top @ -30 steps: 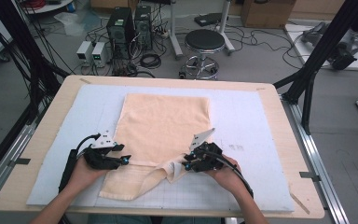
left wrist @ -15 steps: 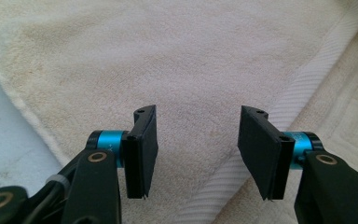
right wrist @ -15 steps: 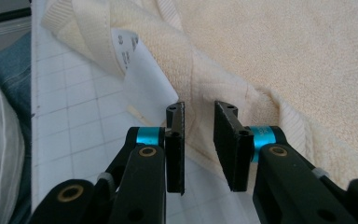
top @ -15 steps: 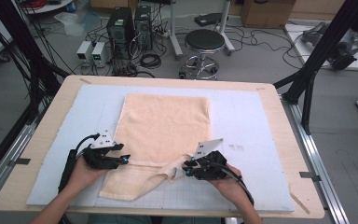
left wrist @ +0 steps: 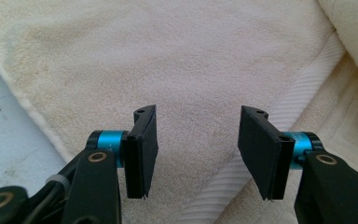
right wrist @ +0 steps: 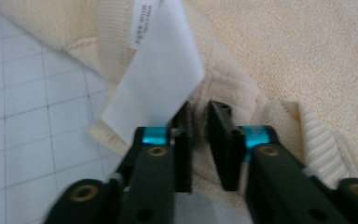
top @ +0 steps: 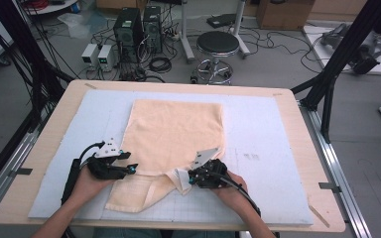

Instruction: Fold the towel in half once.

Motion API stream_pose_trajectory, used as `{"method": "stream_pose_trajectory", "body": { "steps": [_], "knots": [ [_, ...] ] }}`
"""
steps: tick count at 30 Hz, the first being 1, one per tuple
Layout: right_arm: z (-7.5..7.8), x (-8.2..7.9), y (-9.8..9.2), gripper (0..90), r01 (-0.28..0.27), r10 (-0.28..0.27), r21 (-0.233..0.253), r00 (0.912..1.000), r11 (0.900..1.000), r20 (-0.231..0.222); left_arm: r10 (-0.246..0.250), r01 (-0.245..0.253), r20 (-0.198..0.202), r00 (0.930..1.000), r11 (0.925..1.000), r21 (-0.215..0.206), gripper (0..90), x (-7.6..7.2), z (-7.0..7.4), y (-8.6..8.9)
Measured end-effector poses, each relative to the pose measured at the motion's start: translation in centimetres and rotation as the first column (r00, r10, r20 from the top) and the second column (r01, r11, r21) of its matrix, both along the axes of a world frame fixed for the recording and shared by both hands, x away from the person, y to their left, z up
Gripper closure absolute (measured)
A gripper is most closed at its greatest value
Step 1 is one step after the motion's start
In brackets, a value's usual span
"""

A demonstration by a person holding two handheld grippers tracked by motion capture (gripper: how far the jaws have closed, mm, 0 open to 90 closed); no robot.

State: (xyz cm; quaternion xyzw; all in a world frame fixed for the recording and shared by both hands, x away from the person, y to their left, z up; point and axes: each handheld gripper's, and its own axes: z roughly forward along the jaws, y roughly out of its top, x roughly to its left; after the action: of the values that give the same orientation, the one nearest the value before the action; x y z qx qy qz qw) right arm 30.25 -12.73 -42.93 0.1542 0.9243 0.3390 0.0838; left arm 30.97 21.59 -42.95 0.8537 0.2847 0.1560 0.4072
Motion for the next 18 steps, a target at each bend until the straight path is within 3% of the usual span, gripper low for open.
{"method": "stream_pose_trajectory", "body": {
  "steps": [2,6,11,14,18],
  "knots": [
    [0.0,0.1,-0.2,86.2,-0.01,0.01,0.004,0.9999,1.0,-0.011,-0.001,0.001,0.002,1.0,1.0,0.003,47.5,-0.1,0.0,0.0],
    [0.9,0.0,-1.8,86.4,-0.032,0.036,0.053,0.9958,0.998,-0.085,-0.001,0.001,0.009,1.0,1.0,0.001,47.6,0.0,0.1,0.1],
    [2.9,-1.3,-5.0,86.3,-0.05,0.055,0.058,0.9938,0.997,-0.097,-0.003,0.003,0.008,1.0,1.0,0.006,47.5,0.0,0.0,-0.1],
    [3.5,-2.1,-6.8,86.0,-0.059,0.063,0.04,0.9927,0.997,-0.103,-0.008,0.008,0.015,0.9999,0.9999,0.006,47.4,-0.1,0.2,-0.2],
    [4.0,-2.8,-8.9,79.5,-0.043,0.052,0.066,0.9897,0.997,-0.133,-0.008,0.008,0.016,0.9998,1.0,0.001,46.9,-0.2,0.4,-0.2]
  ]
}}
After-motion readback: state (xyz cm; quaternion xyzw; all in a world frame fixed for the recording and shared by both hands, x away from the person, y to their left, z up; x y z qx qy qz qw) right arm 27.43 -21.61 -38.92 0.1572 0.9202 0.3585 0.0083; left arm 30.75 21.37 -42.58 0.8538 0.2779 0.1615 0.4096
